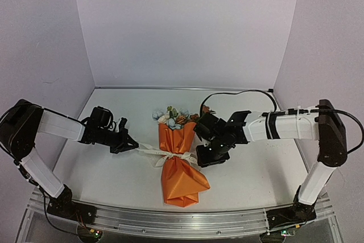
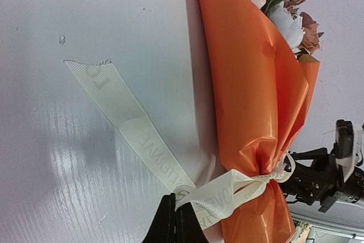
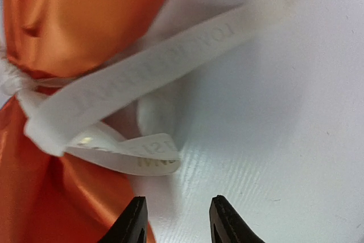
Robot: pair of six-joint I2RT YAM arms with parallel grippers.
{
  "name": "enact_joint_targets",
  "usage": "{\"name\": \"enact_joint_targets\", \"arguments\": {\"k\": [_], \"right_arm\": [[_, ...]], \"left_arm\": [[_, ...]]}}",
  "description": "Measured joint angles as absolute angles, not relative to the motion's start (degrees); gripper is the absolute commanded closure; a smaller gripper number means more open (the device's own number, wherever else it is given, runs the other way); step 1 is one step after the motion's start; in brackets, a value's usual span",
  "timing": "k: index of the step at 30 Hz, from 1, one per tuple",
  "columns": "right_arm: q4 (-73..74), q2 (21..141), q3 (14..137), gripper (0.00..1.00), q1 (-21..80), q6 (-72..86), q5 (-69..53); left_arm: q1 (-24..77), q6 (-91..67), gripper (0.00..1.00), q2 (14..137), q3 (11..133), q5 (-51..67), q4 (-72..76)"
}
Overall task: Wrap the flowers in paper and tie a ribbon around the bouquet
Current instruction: Tie the half-tied ribbon around the folded bouquet.
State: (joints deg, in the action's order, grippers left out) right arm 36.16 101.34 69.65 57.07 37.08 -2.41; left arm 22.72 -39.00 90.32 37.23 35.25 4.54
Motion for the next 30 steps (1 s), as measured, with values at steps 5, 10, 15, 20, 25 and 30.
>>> {"name": "enact_joint_targets", "arguments": {"k": [5, 10, 15, 20, 25, 30], "right_arm": [[36.12, 101.89, 74.30, 0.61, 60.47, 30.27, -3.18], [35.17, 106.28, 78.18, 0.65, 61.97, 26.94, -3.80], [35.17, 109.33, 78.29, 0.66, 61.92, 26.44, -3.78], [34.88, 110.64, 78.32, 0.67, 61.91, 26.34, -1.23], [32.92, 110.90, 78.41, 0.66, 61.98, 26.11, 2.38], [30.28, 112.15, 78.56, 0.61, 61.98, 25.71, 5.79]], "left_arm": [[22.72, -38.86, 1.00, 90.36, 37.43, 34.35, 3.35], [22.72, -38.49, 1.00, 91.56, 39.07, 34.24, 1.44], [22.72, -37.58, 1.00, 92.01, 40.44, 33.95, -0.07], [22.72, -37.34, 1.00, 92.38, 40.69, 33.82, -1.13], [22.46, -37.21, 1.00, 92.97, 41.25, 33.78, -1.34], [21.99, -36.76, 1.00, 93.08, 41.26, 33.82, -1.61]]}}
